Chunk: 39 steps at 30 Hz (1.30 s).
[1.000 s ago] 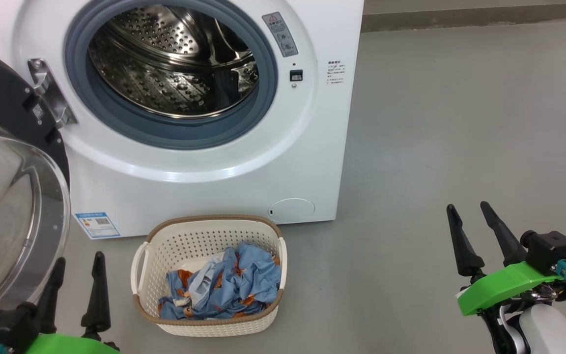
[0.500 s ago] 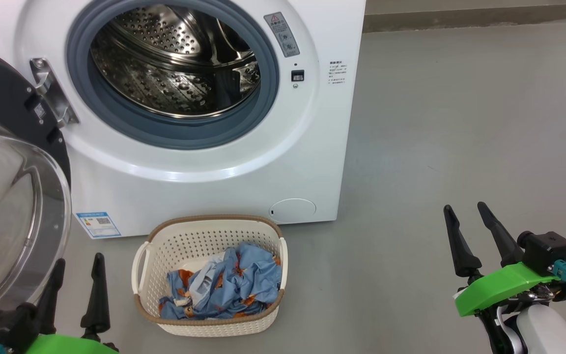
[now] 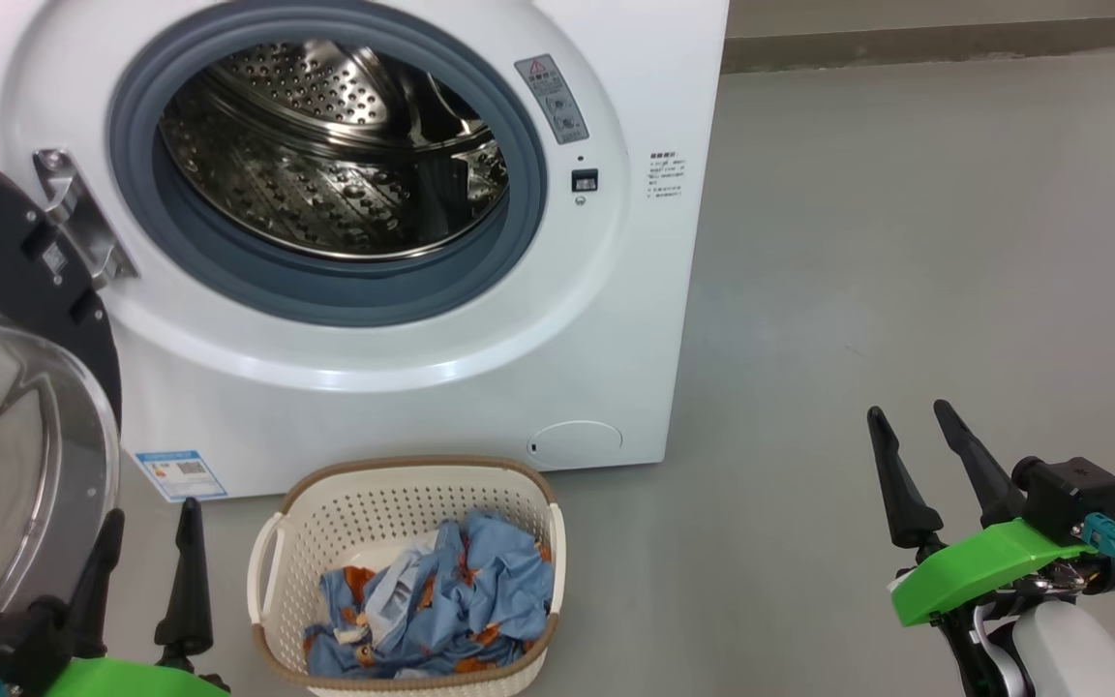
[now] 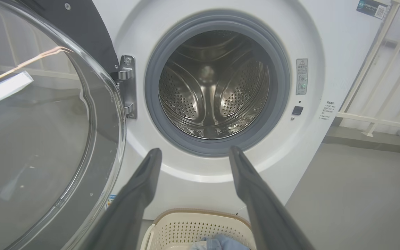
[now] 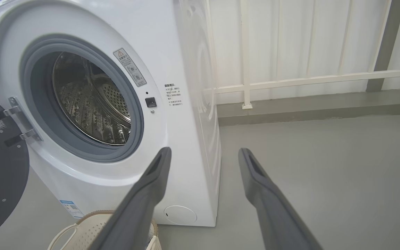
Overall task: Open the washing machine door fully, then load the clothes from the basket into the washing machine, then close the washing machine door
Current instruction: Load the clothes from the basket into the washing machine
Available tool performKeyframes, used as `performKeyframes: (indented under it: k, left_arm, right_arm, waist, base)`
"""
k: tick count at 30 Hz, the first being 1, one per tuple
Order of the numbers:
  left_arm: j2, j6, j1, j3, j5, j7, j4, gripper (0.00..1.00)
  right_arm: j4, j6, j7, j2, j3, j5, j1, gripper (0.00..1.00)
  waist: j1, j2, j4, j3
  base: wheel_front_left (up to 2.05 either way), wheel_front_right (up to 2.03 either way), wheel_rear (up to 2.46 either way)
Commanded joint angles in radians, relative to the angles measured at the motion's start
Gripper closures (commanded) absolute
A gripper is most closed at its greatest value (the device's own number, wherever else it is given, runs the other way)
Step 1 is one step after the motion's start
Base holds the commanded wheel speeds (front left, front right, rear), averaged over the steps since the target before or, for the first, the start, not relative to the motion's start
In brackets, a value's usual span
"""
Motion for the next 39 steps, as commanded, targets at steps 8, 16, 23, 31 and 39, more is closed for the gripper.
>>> performKeyframes:
  k: [8, 16, 23, 31, 39]
  left_arm:
    - [0.021, -0.003, -0.048, 0.047, 0.012, -0.014, -0.012, 0.00]
    - [0.019, -0.003, -0.046, 0.046, 0.009, -0.014, -0.010, 0.00]
    - [0.018, -0.006, -0.045, 0.043, -0.001, -0.011, -0.005, 0.00]
    - [0.018, -0.005, -0.048, 0.041, -0.001, -0.012, -0.002, 0.00]
    - [0.019, -0.003, -0.047, 0.040, 0.001, -0.012, -0.004, 0.00]
  right_arm:
    - [-0.021, 0.006, -0.012, -0.006, 0.016, -0.003, -0.034, 0.00]
    - [-0.020, 0.006, -0.012, -0.001, 0.018, -0.003, -0.032, 0.00]
    - [-0.019, 0.006, -0.012, 0.001, 0.022, -0.003, -0.032, 0.00]
    - [-0.020, 0.006, -0.012, 0.000, 0.025, -0.004, -0.034, 0.00]
    - [-0.018, 0.006, -0.012, 0.000, 0.028, -0.002, -0.036, 0.00]
  waist:
    - [0.0000, 0.0000, 0.001, 0.001]
    - [0.0000, 0.0000, 0.004, 0.001]
    - [0.0000, 0.0000, 0.008, 0.005]
    - [0.0000, 0.0000, 0.011, 0.007]
    - [0.0000, 0.0000, 0.009, 0.008]
  base:
    - [1.06, -1.06, 0.00]
    - [0.97, -0.97, 0.00]
    - [0.75, -0.75, 0.00]
    - [0.03, -0.03, 0.00]
    - [0.00, 0.00, 0.00]
